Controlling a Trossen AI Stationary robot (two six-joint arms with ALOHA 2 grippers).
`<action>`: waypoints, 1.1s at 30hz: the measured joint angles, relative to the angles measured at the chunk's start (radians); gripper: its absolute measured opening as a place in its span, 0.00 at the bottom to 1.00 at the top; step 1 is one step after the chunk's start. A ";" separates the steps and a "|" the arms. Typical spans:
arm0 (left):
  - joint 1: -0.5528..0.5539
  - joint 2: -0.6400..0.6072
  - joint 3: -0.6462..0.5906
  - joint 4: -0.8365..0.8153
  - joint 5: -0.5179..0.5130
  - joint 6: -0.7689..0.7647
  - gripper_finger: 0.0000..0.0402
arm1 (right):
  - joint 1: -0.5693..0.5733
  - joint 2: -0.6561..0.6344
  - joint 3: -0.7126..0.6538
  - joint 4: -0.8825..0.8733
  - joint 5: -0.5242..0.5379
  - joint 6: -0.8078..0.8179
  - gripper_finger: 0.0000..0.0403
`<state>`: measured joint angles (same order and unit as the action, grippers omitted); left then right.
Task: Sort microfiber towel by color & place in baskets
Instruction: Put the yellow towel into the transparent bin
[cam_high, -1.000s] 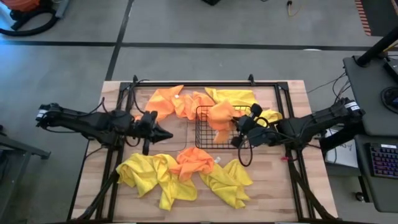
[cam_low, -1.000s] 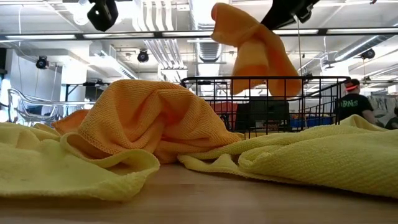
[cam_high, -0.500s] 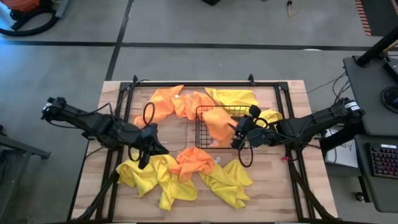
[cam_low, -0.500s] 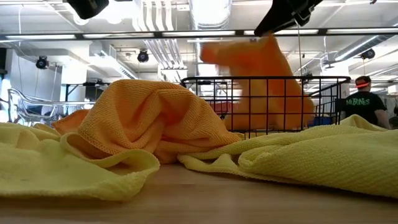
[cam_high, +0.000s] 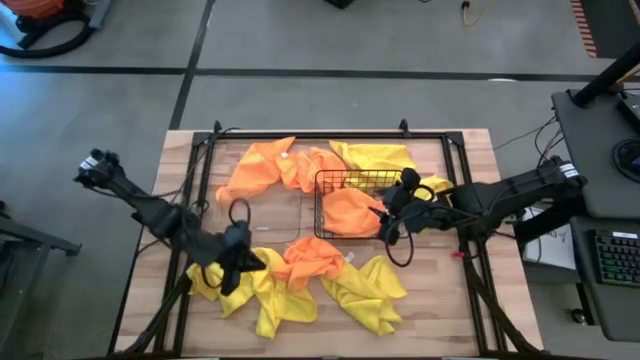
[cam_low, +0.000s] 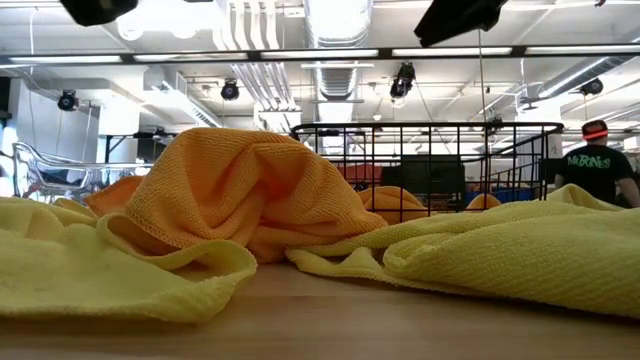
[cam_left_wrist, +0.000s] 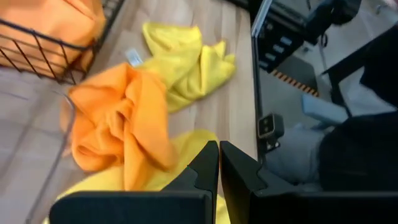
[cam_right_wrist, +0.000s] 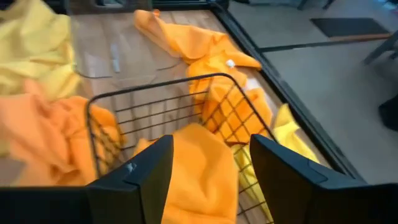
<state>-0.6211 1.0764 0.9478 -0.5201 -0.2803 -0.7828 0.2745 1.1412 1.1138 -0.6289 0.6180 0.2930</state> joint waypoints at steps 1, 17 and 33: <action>-0.017 0.015 0.000 0.001 -0.010 -0.011 0.00 | 0.000 0.000 0.009 -0.002 -0.014 -0.003 0.52; -0.194 0.239 -0.002 -0.262 0.311 -0.824 0.04 | 0.002 0.000 0.045 -0.080 -0.077 -0.014 0.52; -0.207 0.470 0.035 -0.606 0.312 -0.772 0.39 | 0.002 0.000 0.045 -0.079 -0.077 -0.043 0.52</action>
<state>-0.8276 1.5468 0.9832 -1.1260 0.0312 -1.5551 0.2768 1.1412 1.1587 -0.7074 0.5411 0.2501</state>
